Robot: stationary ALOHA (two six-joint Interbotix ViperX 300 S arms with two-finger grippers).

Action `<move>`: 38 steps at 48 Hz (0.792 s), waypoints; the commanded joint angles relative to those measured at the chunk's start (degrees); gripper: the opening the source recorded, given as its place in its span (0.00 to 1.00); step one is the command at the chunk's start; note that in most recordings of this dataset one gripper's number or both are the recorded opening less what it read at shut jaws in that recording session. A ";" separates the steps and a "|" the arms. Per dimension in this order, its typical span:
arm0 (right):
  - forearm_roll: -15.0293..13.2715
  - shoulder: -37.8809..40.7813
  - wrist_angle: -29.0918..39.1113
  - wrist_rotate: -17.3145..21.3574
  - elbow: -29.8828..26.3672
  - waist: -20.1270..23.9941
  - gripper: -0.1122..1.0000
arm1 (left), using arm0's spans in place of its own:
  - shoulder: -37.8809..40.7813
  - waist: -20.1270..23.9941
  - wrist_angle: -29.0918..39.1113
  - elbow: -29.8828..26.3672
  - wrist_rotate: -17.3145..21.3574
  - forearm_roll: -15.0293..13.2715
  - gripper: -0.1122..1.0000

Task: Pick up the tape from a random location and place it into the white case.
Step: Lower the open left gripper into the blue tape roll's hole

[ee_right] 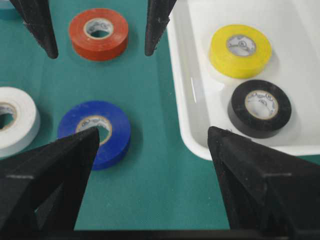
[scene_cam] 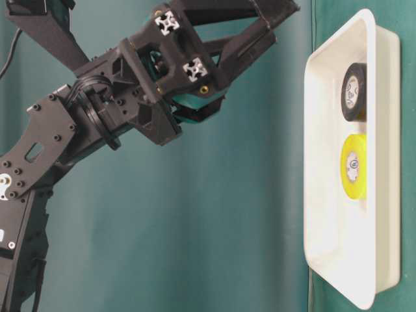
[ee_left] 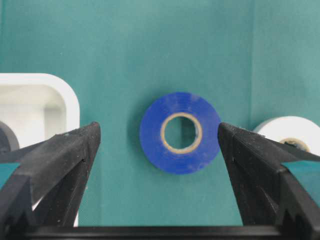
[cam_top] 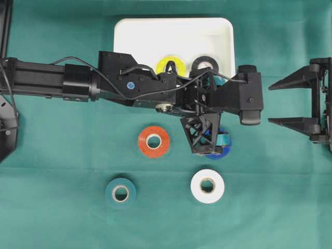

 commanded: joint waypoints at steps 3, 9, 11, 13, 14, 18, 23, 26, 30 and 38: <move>-0.09 0.35 -0.26 -0.09 -1.49 -0.09 0.85 | -1.14 0.00 -0.18 -1.05 0.09 0.09 0.96; -0.09 0.35 -0.26 -0.09 -1.49 0.00 0.85 | -1.23 0.00 -0.18 -0.88 0.09 0.09 0.96; -0.09 0.44 -0.26 -0.09 -1.49 -0.09 0.85 | -1.23 0.00 -0.18 -0.88 0.09 0.09 0.96; -0.09 0.44 -0.26 -0.09 -1.49 -0.09 0.85 | -1.32 0.00 -0.18 -0.79 0.00 0.09 0.96; -0.09 0.44 -0.26 -0.09 -1.49 0.00 0.85 | -1.23 0.00 -0.18 -0.79 0.09 0.09 0.96; -0.09 0.44 -0.26 -0.09 -1.49 -0.09 0.85 | -1.32 0.00 -0.18 -0.62 0.00 0.09 0.96; -0.09 0.44 -0.26 -0.09 -1.49 0.00 0.85 | -1.05 0.00 -0.18 -0.44 0.00 0.18 0.96; 0.00 0.44 -0.26 -0.09 -1.49 -0.09 0.85 | -0.88 0.00 -0.18 -0.26 0.00 0.18 0.96; -0.09 0.44 -0.26 -0.09 -1.49 0.00 0.85 | -0.53 0.00 -0.35 0.00 0.00 0.09 0.96; -0.09 0.44 -0.26 -0.09 -1.49 0.00 0.85 | 0.44 0.00 -1.93 0.79 0.00 0.09 0.96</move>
